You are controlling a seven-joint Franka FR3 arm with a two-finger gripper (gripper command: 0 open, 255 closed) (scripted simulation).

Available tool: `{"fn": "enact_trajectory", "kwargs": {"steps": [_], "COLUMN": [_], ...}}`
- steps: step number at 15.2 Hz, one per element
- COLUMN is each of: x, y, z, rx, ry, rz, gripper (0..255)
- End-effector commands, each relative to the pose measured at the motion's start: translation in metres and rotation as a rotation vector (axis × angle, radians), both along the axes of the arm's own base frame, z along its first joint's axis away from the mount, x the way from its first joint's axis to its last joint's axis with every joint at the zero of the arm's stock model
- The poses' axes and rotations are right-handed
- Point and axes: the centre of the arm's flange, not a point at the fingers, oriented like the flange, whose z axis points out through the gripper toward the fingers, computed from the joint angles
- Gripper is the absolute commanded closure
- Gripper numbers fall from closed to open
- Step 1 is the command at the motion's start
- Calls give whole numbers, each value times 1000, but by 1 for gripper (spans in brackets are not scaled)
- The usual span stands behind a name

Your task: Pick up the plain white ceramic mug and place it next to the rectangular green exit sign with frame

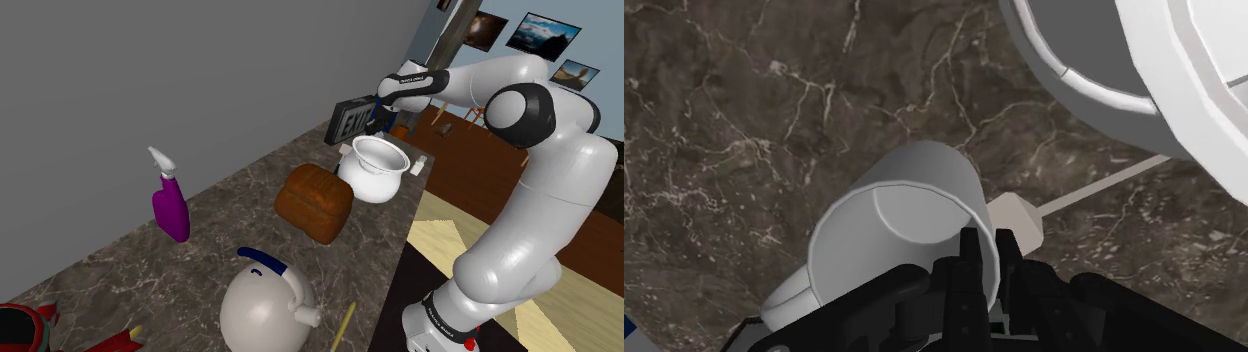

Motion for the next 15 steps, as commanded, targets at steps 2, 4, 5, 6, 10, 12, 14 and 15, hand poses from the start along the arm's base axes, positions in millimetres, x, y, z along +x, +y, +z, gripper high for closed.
{"fn": "enact_trajectory", "kwargs": {"steps": [2,4,5,6,10,12,14,15], "x": [0,0,0,0,0,0,0,0], "y": [0,0,0,0,0,0,0,0], "z": [-16,-28,-28,-28,-28,-28,-28,-28], "rx": [0,0,0,0,0,0,0,0], "ry": [0,0,0,0,0,0,0,0], "rz": [0,0,0,0,0,0,0,0], "gripper": [255,255,255,255,255,0,0,0]}}
